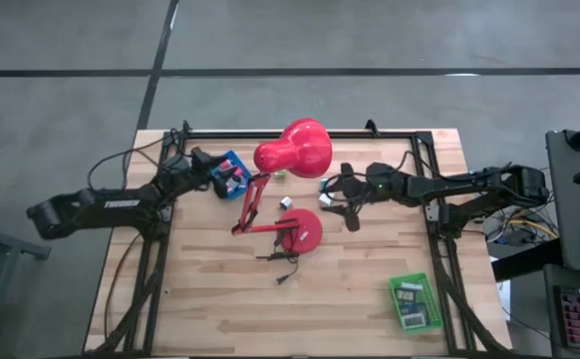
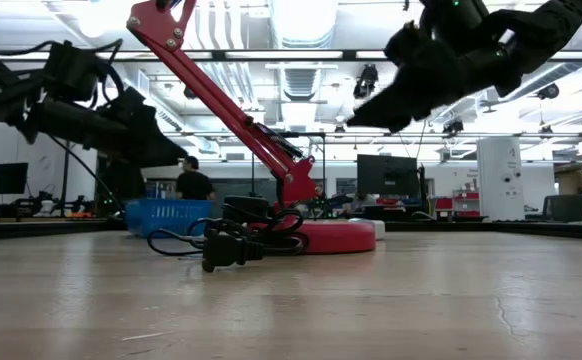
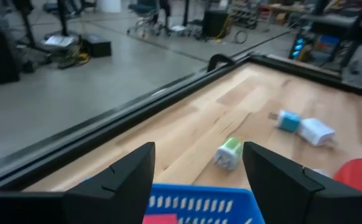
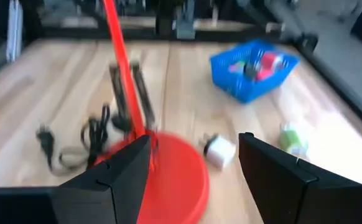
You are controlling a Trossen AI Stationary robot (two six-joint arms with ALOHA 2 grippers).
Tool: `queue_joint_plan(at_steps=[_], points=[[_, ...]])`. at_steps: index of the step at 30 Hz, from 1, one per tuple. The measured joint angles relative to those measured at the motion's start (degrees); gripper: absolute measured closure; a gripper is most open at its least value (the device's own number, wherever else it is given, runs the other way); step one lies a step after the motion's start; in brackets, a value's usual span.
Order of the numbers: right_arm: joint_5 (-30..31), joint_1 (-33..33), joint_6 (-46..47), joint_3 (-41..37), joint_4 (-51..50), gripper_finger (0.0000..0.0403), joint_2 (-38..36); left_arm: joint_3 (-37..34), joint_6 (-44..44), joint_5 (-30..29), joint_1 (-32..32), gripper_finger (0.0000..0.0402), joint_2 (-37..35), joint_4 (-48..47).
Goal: Pick & Place Office items
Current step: Put the light blue charger adapter into the blue bin
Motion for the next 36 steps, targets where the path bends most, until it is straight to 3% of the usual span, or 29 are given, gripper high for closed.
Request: queue_joint_plan(at_steps=[12, 20, 25, 30, 36], points=[[2.3, 0.2, -5.1, 0.4, -16.3, 0.0165, 0.0, 0.2, 0.6, 10.3, 0.0, 0.0154, -4.4, 0.3], [13.0, 0.2, -15.1, 7.4, -34.0, 0.0165, 1.8, 0.2, 0.4, 10.4, 0.0, 0.0156, -5.0, 0.2], [18.0, 0.1, -16.3, 16.6, -46.8, 0.0156, 8.9, 0.2, 0.2, 11.2, 0.0, 0.0156, -5.0, 0.2], [18.0, 0.5, -18.9, 25.8, -57.7, 0.0127, 20.3, 0.2, 0.2, 11.3, 0.0, 0.0156, -5.0, 0.2], [18.1, 0.8, -23.0, 34.7, -63.8, 0.0098, 31.2, 0.2, 0.2, 12.1, 0.0, 0.0156, -5.0, 0.2]])
